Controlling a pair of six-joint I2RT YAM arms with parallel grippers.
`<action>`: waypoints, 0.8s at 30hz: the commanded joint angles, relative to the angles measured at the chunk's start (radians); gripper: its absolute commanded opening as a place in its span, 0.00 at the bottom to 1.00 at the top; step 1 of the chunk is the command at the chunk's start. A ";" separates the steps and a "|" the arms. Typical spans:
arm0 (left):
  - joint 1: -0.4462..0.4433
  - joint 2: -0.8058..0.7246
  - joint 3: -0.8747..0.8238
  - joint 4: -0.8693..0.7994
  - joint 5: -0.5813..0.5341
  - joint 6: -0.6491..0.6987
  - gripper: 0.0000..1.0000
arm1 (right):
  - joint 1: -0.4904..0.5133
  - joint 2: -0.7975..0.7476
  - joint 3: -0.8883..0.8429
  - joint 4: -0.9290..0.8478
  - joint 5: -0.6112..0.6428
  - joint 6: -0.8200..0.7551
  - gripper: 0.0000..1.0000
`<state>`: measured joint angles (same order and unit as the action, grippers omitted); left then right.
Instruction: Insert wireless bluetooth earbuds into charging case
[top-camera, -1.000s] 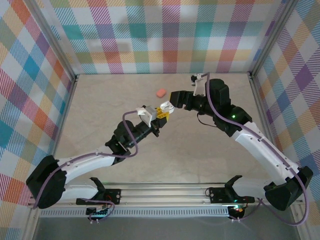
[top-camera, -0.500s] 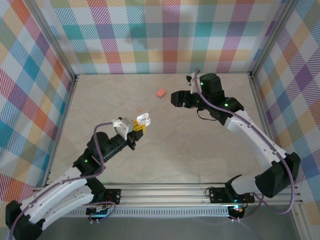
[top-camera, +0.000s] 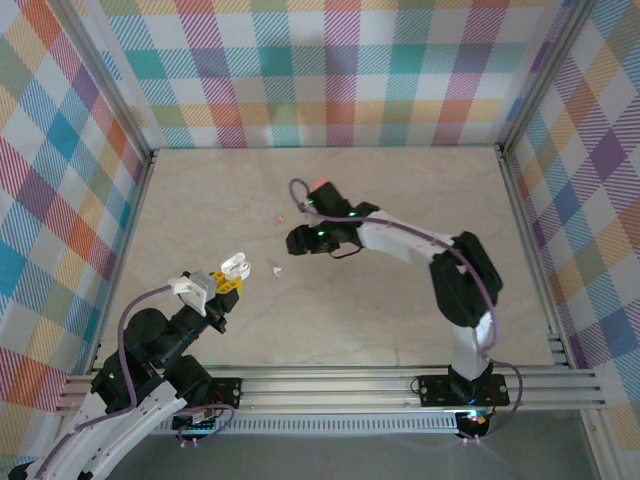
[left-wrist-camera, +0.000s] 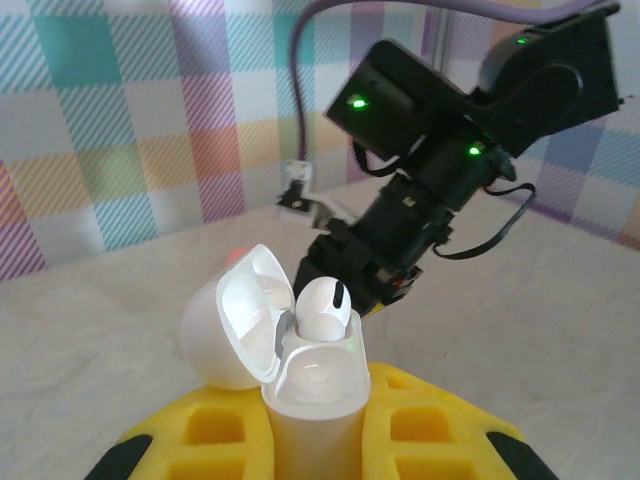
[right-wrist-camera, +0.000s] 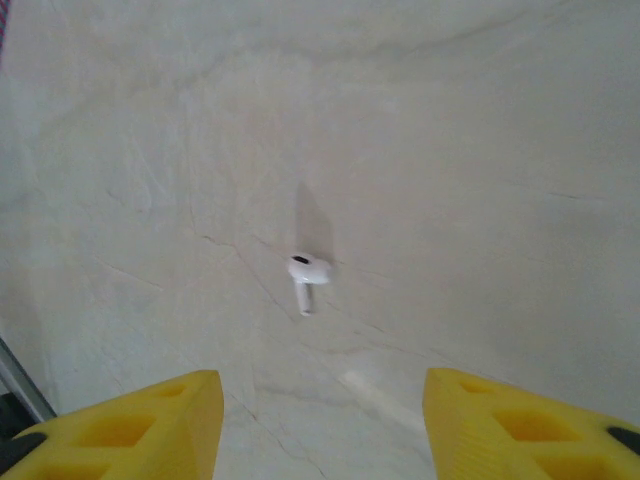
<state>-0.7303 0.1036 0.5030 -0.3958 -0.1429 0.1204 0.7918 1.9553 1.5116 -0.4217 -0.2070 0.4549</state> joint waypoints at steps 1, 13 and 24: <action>0.008 -0.018 0.019 -0.075 -0.019 -0.010 0.00 | 0.050 0.104 0.120 -0.083 0.032 -0.059 0.52; 0.008 -0.025 0.023 -0.072 0.007 -0.011 0.00 | 0.079 0.318 0.398 -0.352 0.087 -0.133 0.53; 0.008 -0.033 0.013 -0.058 0.018 -0.016 0.00 | 0.099 0.420 0.557 -0.453 0.088 -0.108 0.50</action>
<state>-0.7303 0.0864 0.5037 -0.4721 -0.1398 0.1196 0.8780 2.3520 2.0205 -0.8135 -0.1287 0.3504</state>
